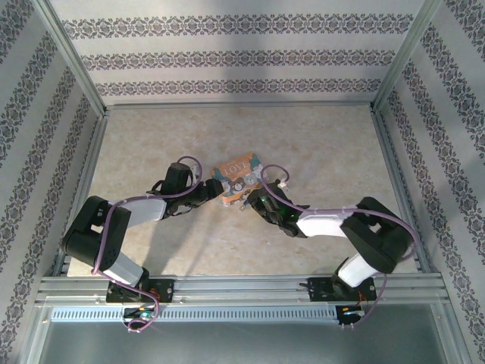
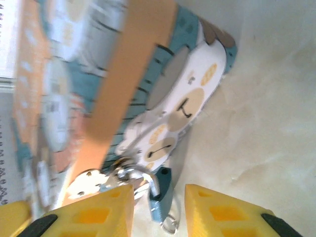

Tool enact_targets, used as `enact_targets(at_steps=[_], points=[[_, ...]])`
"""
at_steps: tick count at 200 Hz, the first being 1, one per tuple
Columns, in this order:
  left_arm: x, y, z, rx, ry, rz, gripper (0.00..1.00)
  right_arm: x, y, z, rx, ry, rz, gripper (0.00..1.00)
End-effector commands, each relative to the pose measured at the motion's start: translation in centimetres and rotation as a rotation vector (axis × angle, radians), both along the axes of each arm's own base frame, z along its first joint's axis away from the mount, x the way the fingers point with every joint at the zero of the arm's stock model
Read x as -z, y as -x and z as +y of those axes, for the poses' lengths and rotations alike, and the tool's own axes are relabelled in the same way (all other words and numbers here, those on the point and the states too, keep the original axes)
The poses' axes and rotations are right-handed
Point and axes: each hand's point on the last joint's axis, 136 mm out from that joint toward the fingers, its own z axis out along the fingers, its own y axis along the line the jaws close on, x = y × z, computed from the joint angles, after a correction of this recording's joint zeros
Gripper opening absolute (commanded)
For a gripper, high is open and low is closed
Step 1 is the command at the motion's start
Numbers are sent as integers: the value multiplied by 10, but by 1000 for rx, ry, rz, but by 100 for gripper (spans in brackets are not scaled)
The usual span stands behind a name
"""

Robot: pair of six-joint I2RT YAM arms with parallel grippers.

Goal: Unlock a padlock with a key

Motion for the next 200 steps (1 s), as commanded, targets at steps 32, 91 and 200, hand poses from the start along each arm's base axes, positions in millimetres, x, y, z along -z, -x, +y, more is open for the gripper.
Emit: enact_targets(at_steps=[32, 91, 200], points=[[22, 10, 7, -16, -60, 73, 73, -31, 15, -23, -110, 95, -158, 42], [21, 9, 6, -7, -64, 74, 73, -41, 22, -16, -285, 11, -211, 75], [22, 9, 7, -8, -65, 73, 73, -27, 11, 38, -306, -105, -150, 98]])
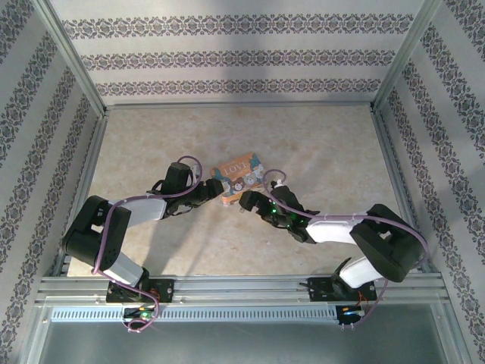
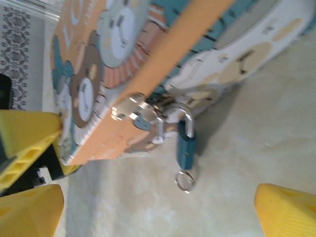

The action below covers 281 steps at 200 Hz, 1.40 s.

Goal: Unlock a padlock with a key

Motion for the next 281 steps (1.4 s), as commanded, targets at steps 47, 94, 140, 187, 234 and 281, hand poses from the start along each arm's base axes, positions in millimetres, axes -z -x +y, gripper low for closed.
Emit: enact_targets(at_steps=[47, 94, 140, 187, 234, 281], points=[[23, 10, 7, -11, -63, 73, 73, -14, -21, 27, 23, -84, -22, 98], [23, 11, 7, -13, -62, 75, 73, -8, -23, 34, 25, -92, 2, 98], [22, 11, 7, -12, -59, 73, 73, -8, -26, 44, 6, -134, 0, 95], [24, 12, 7, -11, -61, 76, 73, -19, -27, 46, -2, -143, -19, 85], [24, 11, 7, -14, -61, 76, 73, -23, -26, 51, -8, -161, -10, 81], [25, 12, 8, -14, -64, 78, 73, -17, -21, 46, 34, -147, 49, 81]])
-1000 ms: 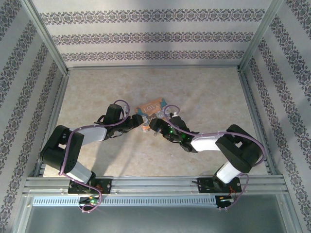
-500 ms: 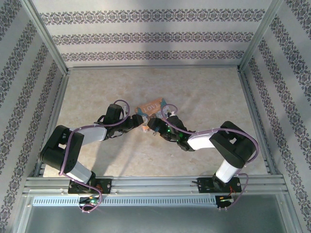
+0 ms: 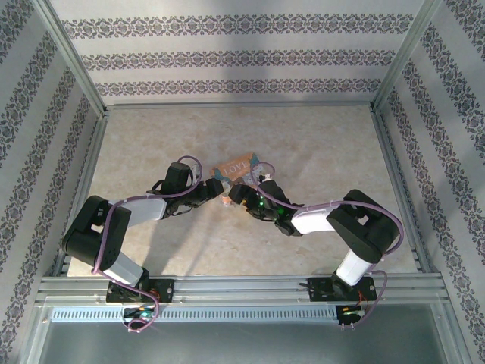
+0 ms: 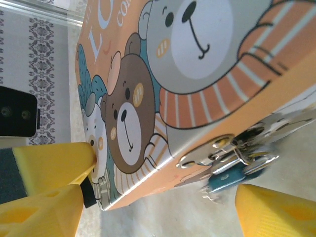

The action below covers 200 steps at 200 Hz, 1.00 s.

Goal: Unlock a padlock with a key

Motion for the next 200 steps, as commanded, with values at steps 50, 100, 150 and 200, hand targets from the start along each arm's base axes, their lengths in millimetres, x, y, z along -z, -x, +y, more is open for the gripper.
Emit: enact_targets(at_steps=[50, 100, 150, 200], points=[[25, 11, 7, -14, -61, 79, 73, -20, -2, 2, 25, -11, -28, 81], [24, 12, 8, -14, -66, 77, 73, -26, 9, -33, 52, 101, -100, 78], [23, 11, 7, -10, -63, 73, 73, -21, 14, -71, 61, 130, -124, 59], [24, 11, 7, -9, -62, 74, 73, -12, 9, -74, 58, 138, -145, 40]])
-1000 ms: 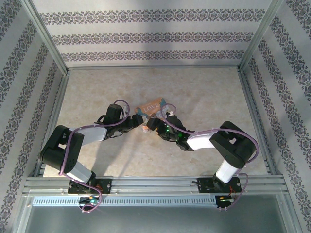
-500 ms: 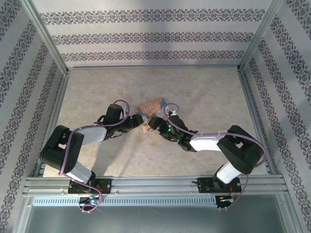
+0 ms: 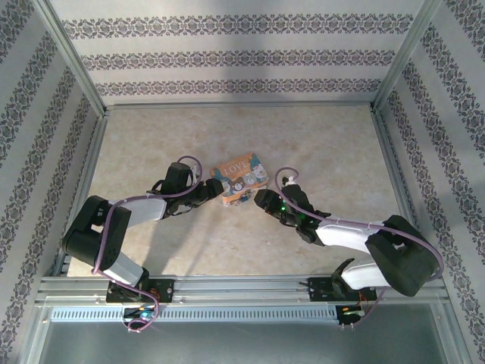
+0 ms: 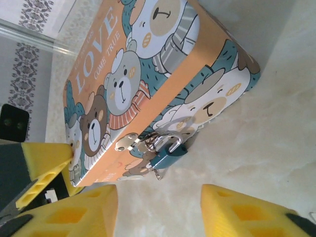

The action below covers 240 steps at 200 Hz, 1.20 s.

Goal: Unlock a padlock with a key

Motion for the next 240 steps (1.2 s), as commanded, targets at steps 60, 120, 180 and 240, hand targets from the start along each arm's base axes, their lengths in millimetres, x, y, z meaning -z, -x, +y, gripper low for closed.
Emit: enact_targets(at_steps=[60, 120, 180, 240], points=[[23, 11, 6, -6, -58, 73, 73, -4, -19, 24, -33, -187, -114, 50], [24, 10, 6, -6, -63, 73, 73, 5, -24, 27, -29, -181, -144, 74], [25, 7, 6, -8, -61, 75, 73, 10, -31, 35, -43, -195, -139, 75], [28, 7, 6, -8, -67, 78, 73, 8, -34, 49, -107, -226, -181, 72]])
